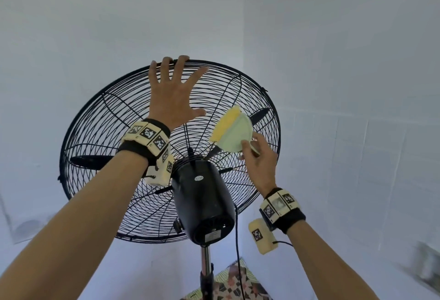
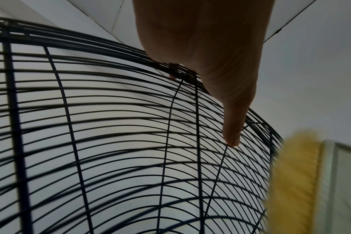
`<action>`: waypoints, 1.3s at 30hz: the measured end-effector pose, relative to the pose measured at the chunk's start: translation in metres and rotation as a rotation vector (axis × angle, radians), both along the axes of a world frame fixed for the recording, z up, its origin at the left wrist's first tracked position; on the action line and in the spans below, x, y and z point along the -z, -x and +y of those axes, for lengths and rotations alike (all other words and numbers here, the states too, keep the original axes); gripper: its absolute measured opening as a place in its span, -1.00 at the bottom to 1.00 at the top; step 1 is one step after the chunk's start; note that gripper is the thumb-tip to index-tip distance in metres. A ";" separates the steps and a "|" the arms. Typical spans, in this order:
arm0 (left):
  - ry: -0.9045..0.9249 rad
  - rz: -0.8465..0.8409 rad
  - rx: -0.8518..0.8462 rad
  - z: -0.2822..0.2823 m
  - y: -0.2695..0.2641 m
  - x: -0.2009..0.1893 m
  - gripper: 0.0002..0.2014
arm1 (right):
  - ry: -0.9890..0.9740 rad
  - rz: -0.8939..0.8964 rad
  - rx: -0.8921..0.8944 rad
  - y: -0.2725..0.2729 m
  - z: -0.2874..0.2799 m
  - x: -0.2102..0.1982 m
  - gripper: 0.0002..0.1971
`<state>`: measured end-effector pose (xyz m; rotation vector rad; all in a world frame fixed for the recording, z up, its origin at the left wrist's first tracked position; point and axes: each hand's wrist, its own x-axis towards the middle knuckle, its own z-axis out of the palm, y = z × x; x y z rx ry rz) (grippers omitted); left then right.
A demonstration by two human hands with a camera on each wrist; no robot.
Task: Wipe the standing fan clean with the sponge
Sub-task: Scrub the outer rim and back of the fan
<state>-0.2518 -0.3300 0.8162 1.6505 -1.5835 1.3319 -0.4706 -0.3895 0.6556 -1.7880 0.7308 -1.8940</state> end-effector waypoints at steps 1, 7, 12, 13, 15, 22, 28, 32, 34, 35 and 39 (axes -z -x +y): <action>0.000 0.000 0.001 -0.001 0.001 0.000 0.10 | -0.016 -0.049 -0.001 -0.002 0.000 -0.001 -0.76; -0.006 0.014 0.021 0.006 -0.005 0.011 0.07 | 0.023 0.087 -0.009 -0.009 -0.001 0.022 -0.83; 0.120 0.145 0.023 0.034 -0.018 0.063 -0.04 | 0.012 -0.097 -0.006 -0.007 0.005 0.005 -0.82; 0.134 0.185 0.010 0.039 -0.021 0.074 -0.04 | 0.021 -0.094 -0.004 -0.009 0.005 0.006 -0.82; 0.120 0.241 -0.032 0.043 -0.023 0.085 0.01 | 0.018 -0.033 -0.006 -0.013 -0.001 0.015 -0.82; 0.077 0.337 -0.116 0.039 -0.020 0.076 0.06 | 0.074 0.189 0.032 -0.005 -0.012 0.020 -0.78; 0.111 0.356 -0.081 0.032 -0.018 0.073 0.05 | 0.165 0.250 0.064 0.000 -0.015 0.026 -0.79; 0.127 0.389 -0.056 0.029 -0.019 0.070 0.04 | 0.203 0.371 0.024 0.002 -0.019 0.033 -0.77; 0.134 0.388 -0.059 0.030 -0.019 0.069 0.03 | 0.222 0.331 0.038 0.001 -0.017 0.026 -0.77; 0.135 0.390 -0.058 0.030 -0.019 0.069 0.03 | 0.210 0.262 0.066 0.001 -0.015 0.021 -0.77; 0.143 0.397 -0.061 0.030 -0.019 0.067 0.03 | 0.206 -0.054 0.182 0.004 -0.016 0.009 -0.84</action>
